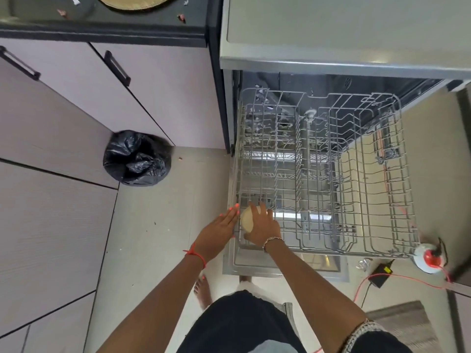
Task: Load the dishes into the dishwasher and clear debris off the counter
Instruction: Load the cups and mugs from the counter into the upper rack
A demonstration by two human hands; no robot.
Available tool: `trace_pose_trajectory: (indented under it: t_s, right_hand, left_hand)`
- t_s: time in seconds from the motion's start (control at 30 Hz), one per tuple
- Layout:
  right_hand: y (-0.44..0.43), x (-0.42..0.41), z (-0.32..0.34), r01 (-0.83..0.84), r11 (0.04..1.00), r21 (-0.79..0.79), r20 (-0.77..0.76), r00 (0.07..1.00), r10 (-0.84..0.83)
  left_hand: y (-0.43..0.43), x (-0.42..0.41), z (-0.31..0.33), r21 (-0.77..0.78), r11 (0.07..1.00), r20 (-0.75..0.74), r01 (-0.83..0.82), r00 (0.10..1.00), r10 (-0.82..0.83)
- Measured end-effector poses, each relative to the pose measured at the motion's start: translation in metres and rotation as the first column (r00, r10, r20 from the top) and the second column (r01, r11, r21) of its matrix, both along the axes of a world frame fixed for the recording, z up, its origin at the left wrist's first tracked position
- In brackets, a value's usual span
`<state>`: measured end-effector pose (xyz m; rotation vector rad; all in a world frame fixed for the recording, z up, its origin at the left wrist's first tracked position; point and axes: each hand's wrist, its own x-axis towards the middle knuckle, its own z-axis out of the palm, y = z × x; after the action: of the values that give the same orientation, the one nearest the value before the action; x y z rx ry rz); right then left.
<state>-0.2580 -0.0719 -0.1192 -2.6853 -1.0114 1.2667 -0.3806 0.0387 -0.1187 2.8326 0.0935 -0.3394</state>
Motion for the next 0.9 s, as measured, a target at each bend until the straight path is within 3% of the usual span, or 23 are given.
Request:
trace_pose_trajectory:
  t_s: [0.13, 0.37, 0.43, 0.7, 0.9]
  right_hand:
    - [0.009, 0.01, 0.015, -0.016, 0.99, 0.143, 0.124, 0.992, -0.002]
    - [0.076, 0.008, 0.055, -0.145, 0.935, 0.325, 0.264, 0.963, 0.058]
    - [0.104, -0.002, 0.063, -0.19, 0.92, 0.343, 0.292, 0.952, 0.088]
    - [0.233, -0.051, 0.103, -0.227, 0.911, 0.345, 0.334, 0.936, 0.107]
    - [0.328, -0.069, 0.154, -0.241, 0.858, 0.453, 0.392, 0.918, 0.051]
  left_hand:
    - [0.014, -0.003, 0.013, 0.043, 0.999, 0.054, 0.016, 0.998, -0.019]
    - [0.075, -0.031, 0.039, -0.048, 0.982, 0.123, -0.182, 0.975, 0.187]
    - [0.103, -0.043, 0.047, -0.049, 0.979, 0.144, -0.197, 0.969, 0.202]
    - [0.242, -0.092, 0.101, -0.009, 0.941, -0.031, -0.338, 0.941, 0.338]
    - [0.342, -0.109, 0.142, 0.002, 0.908, 0.053, -0.42, 0.906, 0.419]
